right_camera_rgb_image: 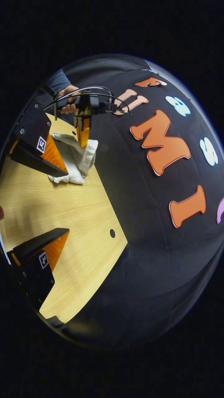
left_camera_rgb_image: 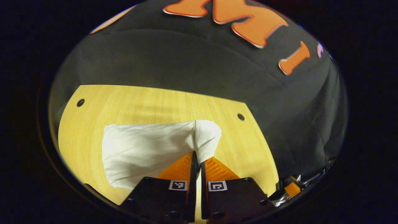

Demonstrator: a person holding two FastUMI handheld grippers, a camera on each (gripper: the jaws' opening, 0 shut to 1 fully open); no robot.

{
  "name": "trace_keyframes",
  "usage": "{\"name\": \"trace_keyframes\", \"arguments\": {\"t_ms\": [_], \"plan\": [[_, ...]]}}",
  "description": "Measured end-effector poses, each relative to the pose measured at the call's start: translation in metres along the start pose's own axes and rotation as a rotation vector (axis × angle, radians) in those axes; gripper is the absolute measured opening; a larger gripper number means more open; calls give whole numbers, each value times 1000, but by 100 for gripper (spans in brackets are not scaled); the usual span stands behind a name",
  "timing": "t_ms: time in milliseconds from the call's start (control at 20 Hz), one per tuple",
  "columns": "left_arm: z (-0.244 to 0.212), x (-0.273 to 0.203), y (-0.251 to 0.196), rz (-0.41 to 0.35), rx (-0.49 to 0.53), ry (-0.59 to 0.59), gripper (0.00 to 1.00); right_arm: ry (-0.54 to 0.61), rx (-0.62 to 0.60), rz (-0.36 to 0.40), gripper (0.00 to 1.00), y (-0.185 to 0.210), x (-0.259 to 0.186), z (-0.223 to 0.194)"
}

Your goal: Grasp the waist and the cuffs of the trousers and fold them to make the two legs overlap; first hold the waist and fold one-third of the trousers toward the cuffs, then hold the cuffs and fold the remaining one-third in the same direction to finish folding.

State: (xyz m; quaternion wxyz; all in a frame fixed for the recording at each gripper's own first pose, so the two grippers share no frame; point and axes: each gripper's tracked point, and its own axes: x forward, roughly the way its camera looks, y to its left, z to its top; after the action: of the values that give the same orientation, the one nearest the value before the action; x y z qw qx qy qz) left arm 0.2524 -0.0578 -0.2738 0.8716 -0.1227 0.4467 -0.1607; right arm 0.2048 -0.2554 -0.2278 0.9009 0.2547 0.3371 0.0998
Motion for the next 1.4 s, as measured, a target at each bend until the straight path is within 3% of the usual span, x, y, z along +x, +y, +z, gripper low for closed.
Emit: {"name": "trace_keyframes", "arguments": {"t_ms": [100, 300, 350, 450, 600, 750, 950, 1150, 1400], "plan": [[6, -12, 1, -41, 53, 58, 16, 5, -2, 13, 98, 3, 1, -1], [40, -58, 10, -141, 87, 77, 63, 13, -19, 39, 98, 10, 0, 0], [49, -74, 20, -140, 103, 62, 85, 10, -30, 44, 98, 13, 0, 1], [37, -104, 11, -118, 135, 12, 99, -3, -67, 55, 98, 23, -1, 5], [41, -118, 14, -12, 196, -109, 100, -38, -138, 89, 98, 50, -4, 17], [68, -156, 37, 111, 249, -257, 100, -94, -242, 118, 98, 83, -10, 31], [93, -209, 30, 247, 282, -481, 99, -161, -319, 160, 98, 132, -15, 48], [79, -214, 28, 343, 278, -700, 99, -224, -333, 173, 98, 170, -19, 59], [70, -200, 29, 430, 291, -833, 100, -268, -360, 187, 98, 206, -28, 60]]}}
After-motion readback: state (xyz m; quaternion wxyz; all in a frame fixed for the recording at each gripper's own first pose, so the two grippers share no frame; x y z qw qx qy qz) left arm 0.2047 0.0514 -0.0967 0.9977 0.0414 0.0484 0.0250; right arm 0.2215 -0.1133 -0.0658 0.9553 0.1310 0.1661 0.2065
